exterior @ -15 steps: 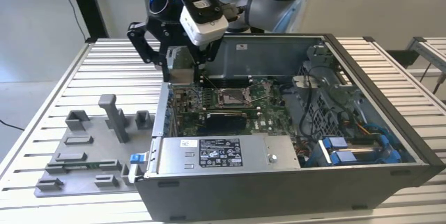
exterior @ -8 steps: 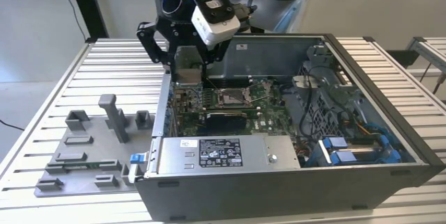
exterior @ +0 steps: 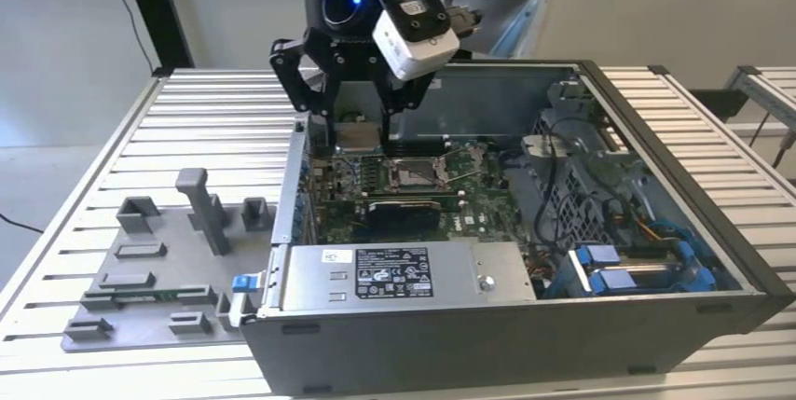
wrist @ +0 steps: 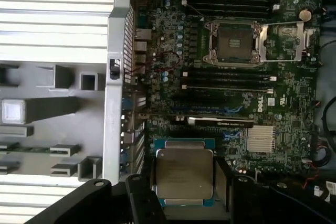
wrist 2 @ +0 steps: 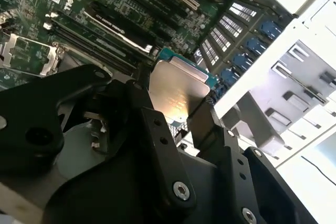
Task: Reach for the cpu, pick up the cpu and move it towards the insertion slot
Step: 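Pick up the cpu and move it towards the insertion slot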
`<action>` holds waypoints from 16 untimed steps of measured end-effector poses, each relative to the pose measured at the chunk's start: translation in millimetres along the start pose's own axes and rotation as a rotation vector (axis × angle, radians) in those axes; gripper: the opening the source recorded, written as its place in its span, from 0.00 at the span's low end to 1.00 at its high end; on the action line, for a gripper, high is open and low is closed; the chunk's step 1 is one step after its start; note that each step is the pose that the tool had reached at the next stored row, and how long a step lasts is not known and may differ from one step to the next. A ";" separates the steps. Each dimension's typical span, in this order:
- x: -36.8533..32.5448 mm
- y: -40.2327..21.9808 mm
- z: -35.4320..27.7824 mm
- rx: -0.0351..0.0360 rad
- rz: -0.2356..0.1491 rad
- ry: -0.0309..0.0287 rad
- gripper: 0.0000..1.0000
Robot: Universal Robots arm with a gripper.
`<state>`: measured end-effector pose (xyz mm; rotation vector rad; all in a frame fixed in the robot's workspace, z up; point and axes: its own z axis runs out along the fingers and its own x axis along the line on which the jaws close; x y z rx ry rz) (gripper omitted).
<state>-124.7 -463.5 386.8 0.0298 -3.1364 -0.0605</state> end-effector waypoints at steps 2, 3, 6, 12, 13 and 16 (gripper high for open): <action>-4.2 -0.1 0.0 -0.0001 0.000 -0.0001 0.00; -6.3 -0.1 0.1 -0.0002 0.000 -0.0001 0.00; -12.7 -0.2 0.0 -0.0001 0.000 -0.0001 0.00; -25.6 -0.5 -0.1 -0.0001 0.000 0.0000 0.00; -27.6 -0.5 -0.1 -0.0002 0.000 -0.0001 0.00; -36.5 -0.7 -0.2 0.0000 0.000 0.0000 0.00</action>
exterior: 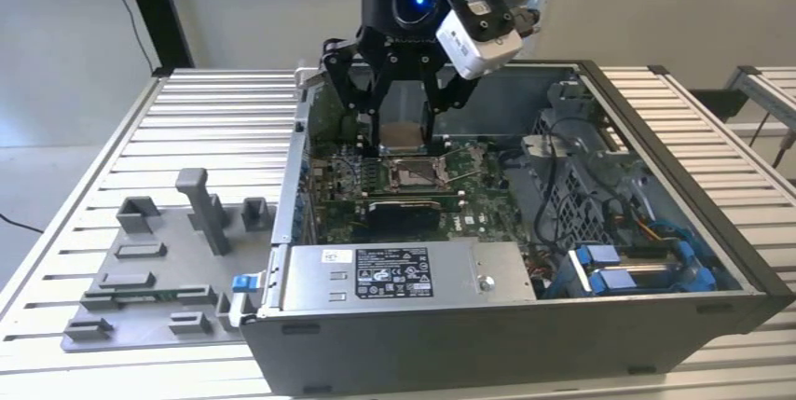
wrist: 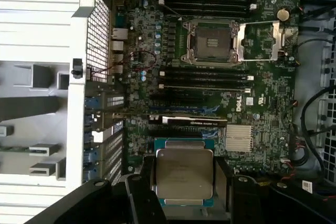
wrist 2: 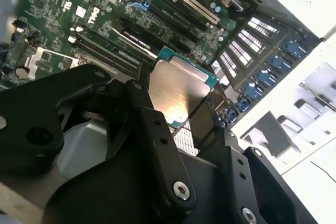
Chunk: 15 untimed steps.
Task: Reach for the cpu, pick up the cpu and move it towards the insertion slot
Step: 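Pick up the cpu and move it towards the insertion slot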
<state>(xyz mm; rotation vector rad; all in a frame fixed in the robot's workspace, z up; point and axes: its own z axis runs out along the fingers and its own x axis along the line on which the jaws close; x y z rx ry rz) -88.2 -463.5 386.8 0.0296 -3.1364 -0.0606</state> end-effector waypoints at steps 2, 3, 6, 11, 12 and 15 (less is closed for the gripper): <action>-7.1 -0.2 0.0 0.0000 0.000 0.0000 0.00; -9.7 -0.2 0.1 0.0000 0.001 0.0000 0.00; -15.6 -0.3 0.3 -0.0002 0.008 -0.0003 0.00; -27.1 -0.5 0.6 -0.0001 0.019 -0.0007 0.00; -31.1 -0.6 0.6 -0.0001 0.020 -0.0008 0.00; -42.1 -0.8 0.6 -0.0002 0.022 -0.0009 0.00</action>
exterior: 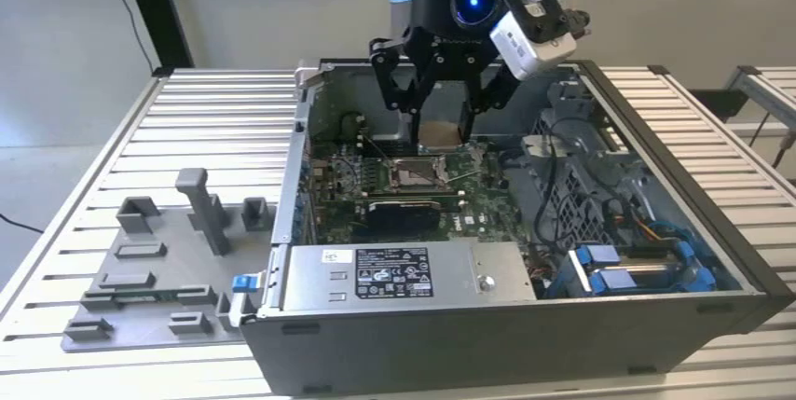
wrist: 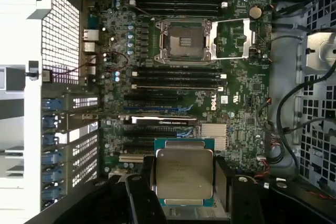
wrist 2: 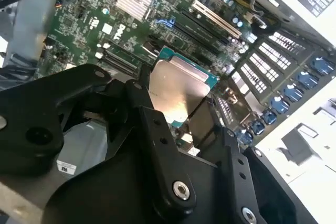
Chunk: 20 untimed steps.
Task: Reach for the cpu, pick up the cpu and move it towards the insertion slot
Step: 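Pick up the cpu and move it towards the insertion slot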
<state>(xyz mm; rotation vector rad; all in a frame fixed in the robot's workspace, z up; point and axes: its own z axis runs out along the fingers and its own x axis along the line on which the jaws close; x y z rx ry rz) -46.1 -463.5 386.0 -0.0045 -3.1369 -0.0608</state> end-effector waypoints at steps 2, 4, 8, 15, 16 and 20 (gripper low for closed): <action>-7.2 0.0 0.0 0.0000 0.002 -0.0001 0.00; -13.9 0.0 -0.1 0.0001 0.003 0.0000 0.00; -26.2 0.0 -0.1 0.0000 0.004 -0.0002 0.00; -34.6 0.1 -0.1 0.0000 0.005 -0.0002 0.00; -34.6 0.1 -0.1 0.0000 0.005 -0.0001 0.00; -34.7 0.1 -0.1 0.0000 0.005 -0.0002 0.00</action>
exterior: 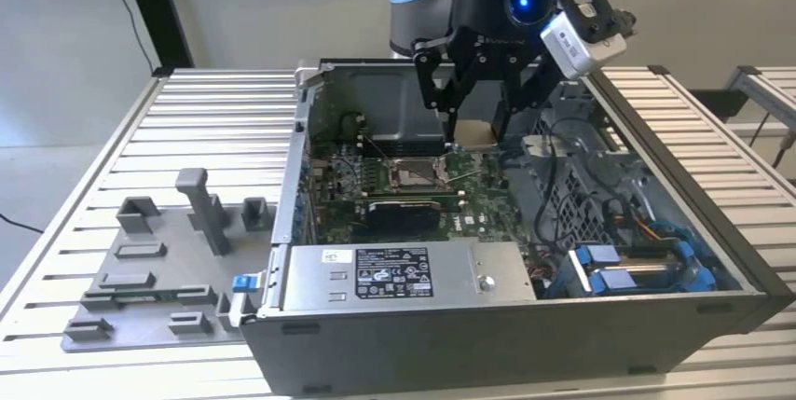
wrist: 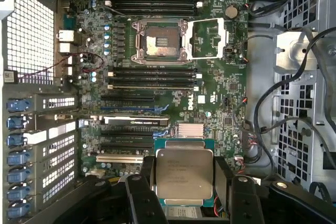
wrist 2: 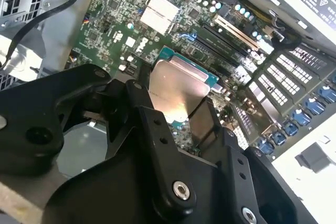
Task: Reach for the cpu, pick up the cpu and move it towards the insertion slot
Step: 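Pick up the cpu and move it towards the insertion slot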
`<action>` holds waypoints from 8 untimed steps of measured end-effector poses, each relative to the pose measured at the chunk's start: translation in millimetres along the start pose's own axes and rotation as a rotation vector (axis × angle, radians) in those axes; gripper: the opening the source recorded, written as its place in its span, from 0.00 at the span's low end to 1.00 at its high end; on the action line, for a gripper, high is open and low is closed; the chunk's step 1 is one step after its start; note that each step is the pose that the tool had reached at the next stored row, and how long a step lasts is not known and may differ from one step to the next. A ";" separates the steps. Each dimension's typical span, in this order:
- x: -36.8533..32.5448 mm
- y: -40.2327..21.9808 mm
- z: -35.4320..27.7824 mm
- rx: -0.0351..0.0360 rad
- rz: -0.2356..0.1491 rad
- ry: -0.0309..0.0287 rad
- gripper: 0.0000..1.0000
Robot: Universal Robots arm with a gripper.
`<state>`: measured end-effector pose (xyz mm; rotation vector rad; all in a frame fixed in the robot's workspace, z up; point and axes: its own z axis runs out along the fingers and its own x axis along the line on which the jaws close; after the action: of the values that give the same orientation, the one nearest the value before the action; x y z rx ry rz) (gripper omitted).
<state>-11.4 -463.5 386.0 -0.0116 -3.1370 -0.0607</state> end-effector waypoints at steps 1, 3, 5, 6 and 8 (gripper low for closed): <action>0.0 0.0 0.0 0.0000 0.000 0.0000 0.00; -0.1 0.0 0.0 0.0000 0.000 0.0000 0.00; -0.1 0.1 0.0 0.0000 0.000 0.0000 0.00; -0.2 0.6 0.1 0.0001 0.000 0.0000 0.00; -0.1 3.2 0.2 0.0000 0.000 0.0000 0.00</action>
<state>-11.2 -460.3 385.9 -0.0114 -3.1370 -0.0607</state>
